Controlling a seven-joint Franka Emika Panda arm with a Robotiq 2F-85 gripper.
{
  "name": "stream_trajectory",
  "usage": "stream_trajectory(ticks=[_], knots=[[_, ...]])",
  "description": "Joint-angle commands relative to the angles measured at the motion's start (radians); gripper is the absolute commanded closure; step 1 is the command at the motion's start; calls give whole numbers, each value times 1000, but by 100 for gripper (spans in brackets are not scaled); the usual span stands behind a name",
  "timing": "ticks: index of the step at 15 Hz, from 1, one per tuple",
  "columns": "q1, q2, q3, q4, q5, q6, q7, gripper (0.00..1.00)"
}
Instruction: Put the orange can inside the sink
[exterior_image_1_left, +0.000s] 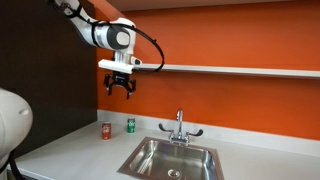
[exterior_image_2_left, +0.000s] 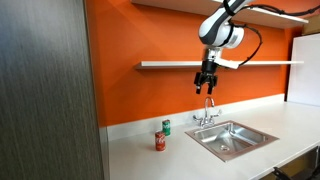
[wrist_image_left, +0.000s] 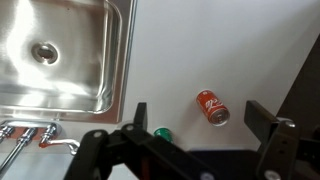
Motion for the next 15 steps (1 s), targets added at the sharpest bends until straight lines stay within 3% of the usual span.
stream_trajectory(ticks=[1, 7, 15], knots=[[-3, 85, 33, 51, 4, 34, -9, 0], [0, 221, 82, 89, 1, 128, -3, 0], [-4, 356, 150, 136, -11, 161, 3, 0]])
